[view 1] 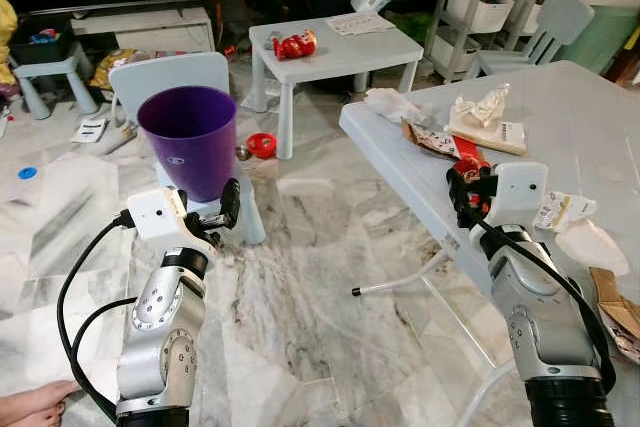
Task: Picking trash to rubbish bin
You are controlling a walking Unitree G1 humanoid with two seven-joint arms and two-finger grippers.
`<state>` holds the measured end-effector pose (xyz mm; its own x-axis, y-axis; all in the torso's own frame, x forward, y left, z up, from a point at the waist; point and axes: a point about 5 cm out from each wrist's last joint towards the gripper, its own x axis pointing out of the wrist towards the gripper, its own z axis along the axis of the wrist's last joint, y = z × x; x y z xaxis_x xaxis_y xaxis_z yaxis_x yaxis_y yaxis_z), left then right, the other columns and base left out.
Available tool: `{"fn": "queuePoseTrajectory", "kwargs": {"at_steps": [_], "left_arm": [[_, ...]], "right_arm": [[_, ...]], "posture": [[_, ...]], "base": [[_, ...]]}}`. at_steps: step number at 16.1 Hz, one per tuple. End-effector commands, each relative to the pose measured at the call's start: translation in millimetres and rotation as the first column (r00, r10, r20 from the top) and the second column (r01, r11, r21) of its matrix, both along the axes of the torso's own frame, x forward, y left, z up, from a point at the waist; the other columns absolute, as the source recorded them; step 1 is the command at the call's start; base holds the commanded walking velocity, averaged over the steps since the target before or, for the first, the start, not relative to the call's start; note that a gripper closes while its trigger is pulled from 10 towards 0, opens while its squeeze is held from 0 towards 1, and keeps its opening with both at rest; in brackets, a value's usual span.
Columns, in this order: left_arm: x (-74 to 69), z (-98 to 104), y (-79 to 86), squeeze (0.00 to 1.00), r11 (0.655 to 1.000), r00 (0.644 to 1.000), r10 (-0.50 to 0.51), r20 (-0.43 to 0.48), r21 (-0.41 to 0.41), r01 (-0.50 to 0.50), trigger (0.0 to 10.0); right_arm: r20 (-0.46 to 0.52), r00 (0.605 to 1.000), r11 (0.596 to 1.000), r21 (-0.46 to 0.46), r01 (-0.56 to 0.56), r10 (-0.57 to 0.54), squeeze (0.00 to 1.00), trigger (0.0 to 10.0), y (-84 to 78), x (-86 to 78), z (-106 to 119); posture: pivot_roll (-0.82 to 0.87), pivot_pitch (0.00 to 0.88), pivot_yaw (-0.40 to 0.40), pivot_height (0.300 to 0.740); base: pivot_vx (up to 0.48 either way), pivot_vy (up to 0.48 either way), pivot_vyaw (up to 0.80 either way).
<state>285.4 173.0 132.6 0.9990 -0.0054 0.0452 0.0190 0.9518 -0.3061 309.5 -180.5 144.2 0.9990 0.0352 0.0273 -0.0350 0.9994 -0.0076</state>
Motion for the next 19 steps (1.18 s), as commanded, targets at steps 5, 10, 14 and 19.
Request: {"fn": "queuePoseTrajectory", "kwargs": {"at_steps": [5, 10, 14, 19], "left_arm": [[2.9, 1.8, 4.0, 0.00, 1.000, 1.000, 0.013, 0.000, -0.008, -0.013, 10.0], [1.8, 0.6, 2.6, 0.00, 1.000, 1.000, 0.009, -0.003, -0.005, -0.009, 10.0], [2.9, 2.6, 2.6, 0.00, 1.000, 1.000, 0.001, 0.013, 0.002, -0.001, 10.0], [1.3, 0.1, 3.2, 0.00, 1.000, 1.000, 0.007, 0.005, 0.008, -0.007, 10.0]], "right_arm": [[0.008, 1.000, 1.000, -0.006, 0.016, -0.016, 0.00, 10.0, -3.5, 2.3, 3.2], [0.009, 1.000, 1.000, -0.007, 0.015, -0.015, 0.00, 10.0, -3.1, 3.1, 3.1], [0.012, 1.000, 1.000, -0.007, 0.016, -0.015, 0.00, 10.0, -2.9, 3.1, 3.3], [0.021, 1.000, 1.000, -0.018, 0.012, -0.011, 0.00, 10.0, -2.8, 1.6, 3.6]], "posture": [[-0.02, 0.000, -0.054, 0.740], [-0.01, 0.000, -0.052, 0.740], [-0.01, 0.000, -0.051, 0.740], [-0.02, 0.000, -0.052, 0.740]], "base": [[0.000, 0.000, -0.80], [0.000, 0.000, -0.80], [0.000, 0.000, -0.80], [0.056, 0.000, -0.32]]}}
